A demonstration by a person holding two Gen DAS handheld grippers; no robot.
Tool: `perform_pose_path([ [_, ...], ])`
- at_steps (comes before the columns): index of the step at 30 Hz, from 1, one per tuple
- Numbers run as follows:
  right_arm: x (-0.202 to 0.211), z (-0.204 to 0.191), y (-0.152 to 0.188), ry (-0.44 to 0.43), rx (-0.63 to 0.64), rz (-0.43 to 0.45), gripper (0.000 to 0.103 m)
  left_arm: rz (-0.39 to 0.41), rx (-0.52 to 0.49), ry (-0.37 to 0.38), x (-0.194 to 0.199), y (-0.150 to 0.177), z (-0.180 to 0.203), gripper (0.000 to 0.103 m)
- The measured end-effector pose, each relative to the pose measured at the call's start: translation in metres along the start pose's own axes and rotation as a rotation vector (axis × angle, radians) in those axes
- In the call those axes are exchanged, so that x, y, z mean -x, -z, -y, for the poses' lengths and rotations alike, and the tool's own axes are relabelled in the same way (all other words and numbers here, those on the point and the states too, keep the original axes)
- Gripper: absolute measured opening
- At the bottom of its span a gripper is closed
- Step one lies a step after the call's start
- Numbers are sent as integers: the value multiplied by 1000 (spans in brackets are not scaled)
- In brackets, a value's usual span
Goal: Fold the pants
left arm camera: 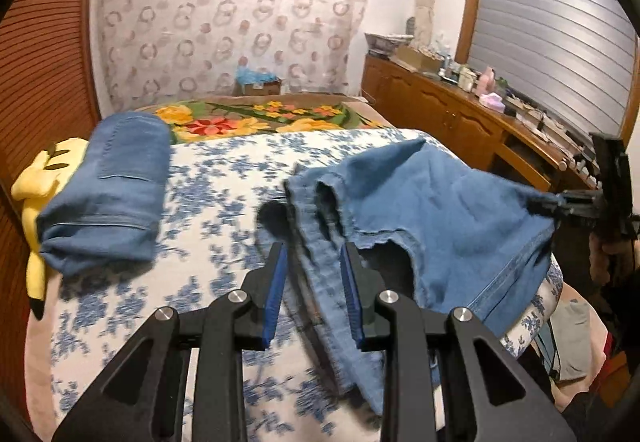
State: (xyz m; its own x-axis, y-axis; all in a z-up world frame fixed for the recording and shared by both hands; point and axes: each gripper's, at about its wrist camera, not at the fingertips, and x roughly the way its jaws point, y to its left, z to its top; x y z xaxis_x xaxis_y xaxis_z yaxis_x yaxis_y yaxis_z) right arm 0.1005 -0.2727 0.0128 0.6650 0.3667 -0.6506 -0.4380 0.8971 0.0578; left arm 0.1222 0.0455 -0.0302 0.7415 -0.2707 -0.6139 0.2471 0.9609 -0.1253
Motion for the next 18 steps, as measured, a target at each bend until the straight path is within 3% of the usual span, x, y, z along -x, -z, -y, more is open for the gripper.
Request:
perform_pose_path([
  [7,-9,2,-11,48,-1,16,30,-31,-26,8,-29,-9,17,29],
  [12,-28,-6,-26,15,18,57,30,-50,-50,-3,-57,-25,22,33],
  [18,-78,7,-67,4,62,23,30,-53,-55,-17,-78,-40,18,33],
])
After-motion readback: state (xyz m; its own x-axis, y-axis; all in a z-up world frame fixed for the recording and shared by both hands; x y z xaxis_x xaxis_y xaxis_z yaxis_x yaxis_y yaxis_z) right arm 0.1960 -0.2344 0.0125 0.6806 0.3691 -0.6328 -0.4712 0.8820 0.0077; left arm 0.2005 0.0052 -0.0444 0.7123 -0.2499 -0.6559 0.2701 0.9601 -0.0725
